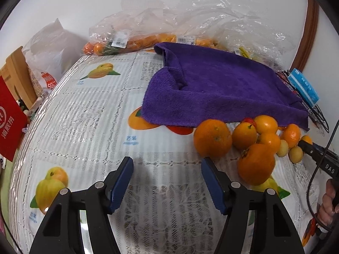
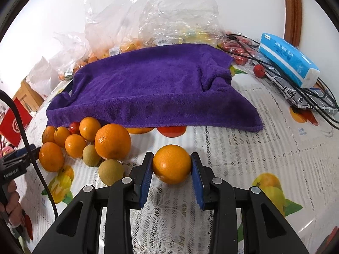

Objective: Organize fruits
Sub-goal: 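Close the right tool on a small orange while the left tool grasps a large orange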

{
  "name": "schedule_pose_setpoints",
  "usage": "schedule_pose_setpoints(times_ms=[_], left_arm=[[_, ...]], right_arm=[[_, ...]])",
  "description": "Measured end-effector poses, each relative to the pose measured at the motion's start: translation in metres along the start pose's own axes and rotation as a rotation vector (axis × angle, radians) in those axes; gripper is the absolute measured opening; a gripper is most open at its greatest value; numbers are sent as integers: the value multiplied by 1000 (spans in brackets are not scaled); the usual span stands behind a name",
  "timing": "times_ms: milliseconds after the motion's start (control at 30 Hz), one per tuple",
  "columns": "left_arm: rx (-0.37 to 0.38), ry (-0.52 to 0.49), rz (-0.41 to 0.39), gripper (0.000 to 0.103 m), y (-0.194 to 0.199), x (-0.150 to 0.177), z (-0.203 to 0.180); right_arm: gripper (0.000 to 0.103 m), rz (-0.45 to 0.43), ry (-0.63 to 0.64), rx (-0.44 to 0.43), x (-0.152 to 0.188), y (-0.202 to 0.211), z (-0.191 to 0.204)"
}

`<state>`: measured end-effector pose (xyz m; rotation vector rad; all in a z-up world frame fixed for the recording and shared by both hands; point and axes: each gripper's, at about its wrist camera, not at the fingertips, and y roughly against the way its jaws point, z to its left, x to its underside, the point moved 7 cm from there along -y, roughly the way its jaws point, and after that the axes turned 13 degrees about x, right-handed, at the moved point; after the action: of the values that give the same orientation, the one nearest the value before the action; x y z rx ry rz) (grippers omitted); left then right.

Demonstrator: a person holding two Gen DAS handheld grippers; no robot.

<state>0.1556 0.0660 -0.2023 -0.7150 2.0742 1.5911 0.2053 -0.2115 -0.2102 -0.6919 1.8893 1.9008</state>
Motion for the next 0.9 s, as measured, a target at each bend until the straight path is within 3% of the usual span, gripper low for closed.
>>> schedule_pose_setpoints(times_ms=[900], left_arm=[[66,-54,-37,65,0,-11,-18]], right_arm=[[41,-15,26,-41,-1,-3,3]])
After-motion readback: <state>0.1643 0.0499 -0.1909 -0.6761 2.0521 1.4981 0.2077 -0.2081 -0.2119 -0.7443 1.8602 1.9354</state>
